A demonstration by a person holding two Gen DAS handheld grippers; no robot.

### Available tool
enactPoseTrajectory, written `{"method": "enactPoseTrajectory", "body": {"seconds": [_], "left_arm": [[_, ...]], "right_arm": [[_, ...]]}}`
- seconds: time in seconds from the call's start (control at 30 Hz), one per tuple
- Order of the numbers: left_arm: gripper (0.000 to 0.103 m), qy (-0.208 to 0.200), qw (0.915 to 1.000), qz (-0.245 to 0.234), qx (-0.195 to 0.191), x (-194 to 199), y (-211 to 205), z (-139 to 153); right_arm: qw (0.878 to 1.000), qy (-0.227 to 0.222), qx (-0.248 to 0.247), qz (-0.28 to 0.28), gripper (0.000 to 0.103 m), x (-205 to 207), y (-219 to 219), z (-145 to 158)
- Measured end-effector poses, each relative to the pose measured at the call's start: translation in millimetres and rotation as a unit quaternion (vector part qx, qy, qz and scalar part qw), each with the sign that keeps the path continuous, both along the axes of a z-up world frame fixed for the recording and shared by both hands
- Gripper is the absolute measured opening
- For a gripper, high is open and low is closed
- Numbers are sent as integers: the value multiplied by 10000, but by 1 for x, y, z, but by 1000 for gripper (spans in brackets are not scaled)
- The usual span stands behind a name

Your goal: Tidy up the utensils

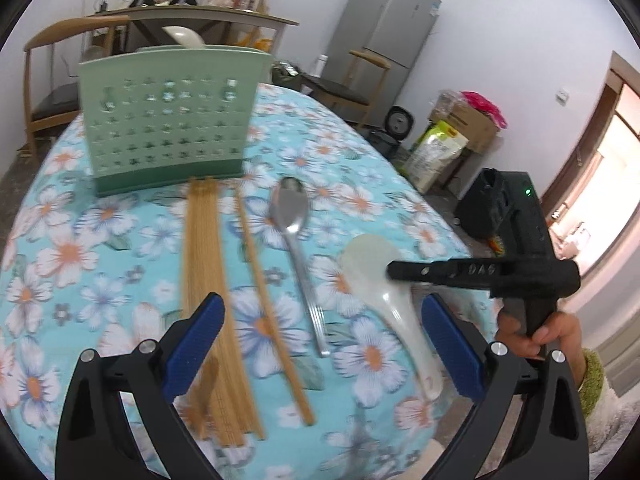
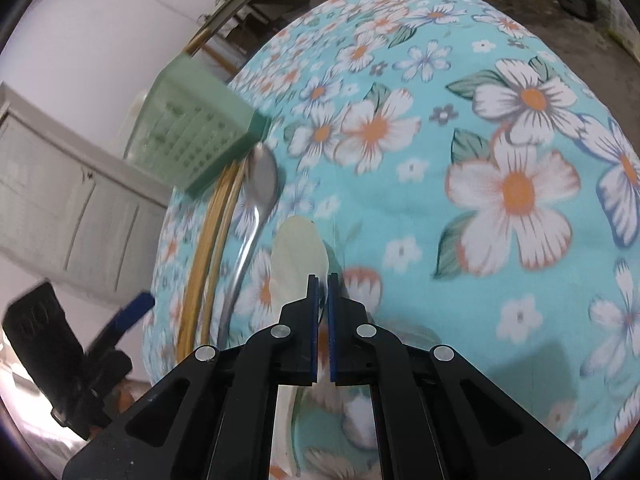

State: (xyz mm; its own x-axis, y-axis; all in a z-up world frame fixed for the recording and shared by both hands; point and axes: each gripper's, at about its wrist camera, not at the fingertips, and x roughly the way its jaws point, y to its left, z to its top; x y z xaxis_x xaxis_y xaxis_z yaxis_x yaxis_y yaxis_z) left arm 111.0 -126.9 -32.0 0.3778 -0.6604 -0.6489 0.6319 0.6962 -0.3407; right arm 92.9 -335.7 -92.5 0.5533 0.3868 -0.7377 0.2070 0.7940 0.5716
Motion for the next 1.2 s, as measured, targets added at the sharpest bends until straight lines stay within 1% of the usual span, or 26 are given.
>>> {"method": "enactPoseTrajectory", "body": {"seconds": [0.03,0.13,0.2,0.23,0.3,0.37,0.4,0.53,0.67,0.83,0.97,1.03,1.1,1.13,1.17,1.2], "left_arm": [[90,67,9999,-74,-59,0,-4,-1],[78,362,9986,-281,-272,0,-18,-7],[67,574,9967,-431,-385,2,-29,-11],[64,699,9953,-510,-424,3,-35,-14],[54,932,9930,-591,-432,5,-46,-21],[48,1233,9891,-646,-482,9,-55,-29],[47,1314,9881,-645,-483,9,-57,-31],[44,1634,9854,-435,-199,16,-66,-46],[43,1847,9821,-325,-166,22,-67,-56],[43,2144,9754,-265,-443,32,-68,-63],[42,2352,9691,-174,-721,39,-67,-66],[39,2364,9685,-121,-771,41,-68,-66],[32,2364,9686,-56,-772,43,-68,-66],[29,2377,9683,-25,-765,43,-69,-66],[23,2389,9681,10,-756,44,-69,-66],[19,2406,9676,39,-762,45,-68,-66]], "right_arm": [[10000,-2,-19,18,2,-2,0,0],[10000,-2,9,29,3,-5,-1,-2],[10000,-13,76,25,3,-6,-3,-4],[9999,-17,134,23,3,-6,-4,-6],[9997,-26,236,21,3,-7,-7,-8],[9992,-39,397,12,3,-8,-11,-11],[9989,-46,461,9,3,-9,-13,-12],[9976,-84,691,19,3,-10,-18,-17],[9949,-116,1001,42,3,-11,-25,-24],[9906,-125,1361,52,2,-13,-33,-29],[9885,-136,1506,77,2,-14,-35,-31],[9877,-140,1556,99,1,-14,-36,-31],[9870,-144,1595,110,1,-16,-37,-31],[9863,-151,1637,114,1,-16,-38,-31],[9856,-159,1681,118,1,-16,-39,-32],[9849,-164,1721,132,1,-17,-41,-32]]}}
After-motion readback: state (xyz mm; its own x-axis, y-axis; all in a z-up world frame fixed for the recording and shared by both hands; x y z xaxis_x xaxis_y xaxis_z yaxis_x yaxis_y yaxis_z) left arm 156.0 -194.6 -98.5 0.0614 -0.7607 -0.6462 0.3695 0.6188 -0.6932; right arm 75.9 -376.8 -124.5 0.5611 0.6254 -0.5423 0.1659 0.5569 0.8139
